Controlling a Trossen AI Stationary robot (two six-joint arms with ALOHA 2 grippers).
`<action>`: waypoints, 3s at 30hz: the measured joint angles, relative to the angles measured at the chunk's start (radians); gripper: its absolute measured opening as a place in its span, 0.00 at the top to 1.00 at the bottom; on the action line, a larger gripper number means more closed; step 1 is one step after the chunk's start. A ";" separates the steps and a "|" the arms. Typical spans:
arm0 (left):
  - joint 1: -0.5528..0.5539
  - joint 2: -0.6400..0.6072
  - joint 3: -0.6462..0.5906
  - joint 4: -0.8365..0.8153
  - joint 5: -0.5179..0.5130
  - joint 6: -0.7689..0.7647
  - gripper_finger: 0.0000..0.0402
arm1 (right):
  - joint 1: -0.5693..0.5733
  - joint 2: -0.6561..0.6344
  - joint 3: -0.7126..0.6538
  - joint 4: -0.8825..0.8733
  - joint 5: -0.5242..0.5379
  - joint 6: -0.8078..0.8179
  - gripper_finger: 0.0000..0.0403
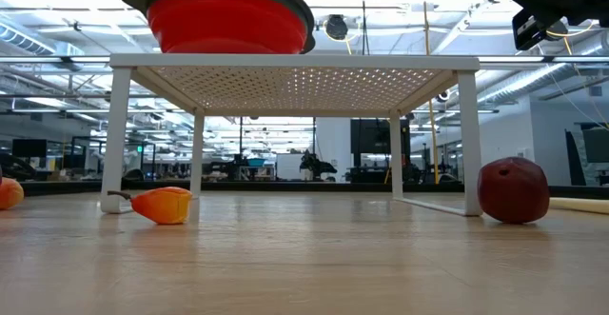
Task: Pick & Place Fruit
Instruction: Put the brown kiwi into the red strainer bowl on the shelf
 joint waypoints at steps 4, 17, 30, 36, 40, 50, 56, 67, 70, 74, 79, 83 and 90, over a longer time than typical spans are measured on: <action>0.069 -0.070 0.000 -0.398 0.162 -0.374 0.39 | 0.000 0.000 0.000 0.000 -0.002 0.000 1.00; 0.287 -0.164 0.000 -1.269 0.537 -1.176 0.39 | 0.000 0.000 0.000 -0.001 -0.003 0.011 1.00; 0.345 -0.164 0.000 -1.757 0.849 -1.540 0.39 | 0.000 0.000 0.000 -0.001 -0.003 0.011 1.00; 0.333 -0.164 0.000 -1.962 0.883 -1.659 0.39 | 0.000 0.000 0.000 -0.001 -0.003 0.011 1.00; 0.327 -0.163 0.000 -2.018 0.894 -1.674 0.39 | 0.000 0.000 0.000 -0.001 -0.002 0.011 1.00; 0.347 -0.082 0.002 -2.033 0.915 -1.397 0.39 | 0.000 0.000 0.000 -0.002 0.000 0.011 1.00; 0.380 -0.069 0.002 -2.076 0.961 -1.301 0.39 | 0.000 0.000 0.000 -0.002 0.000 0.011 1.00; 0.379 -0.069 0.002 -2.147 0.991 -1.416 0.39 | 0.000 0.000 0.000 -0.002 0.000 0.011 1.00; 0.379 -0.069 0.002 -2.176 0.989 -1.464 0.39 | 0.000 0.000 0.000 -0.002 0.000 0.011 1.00; 0.379 -0.069 0.001 -2.176 0.988 -1.492 0.39 | 0.000 0.000 0.000 -0.002 0.000 0.011 1.00; 0.379 -0.069 0.001 -2.174 0.988 -1.495 0.39 | 0.000 0.000 0.000 -0.002 0.000 0.011 1.00; 0.379 -0.062 0.001 -2.156 0.987 -1.512 0.39 | 0.000 0.000 0.000 -0.002 0.000 0.011 1.00; 0.379 -0.026 -0.001 -2.158 0.993 -1.520 0.39 | 0.000 0.000 0.000 -0.001 0.000 0.011 1.00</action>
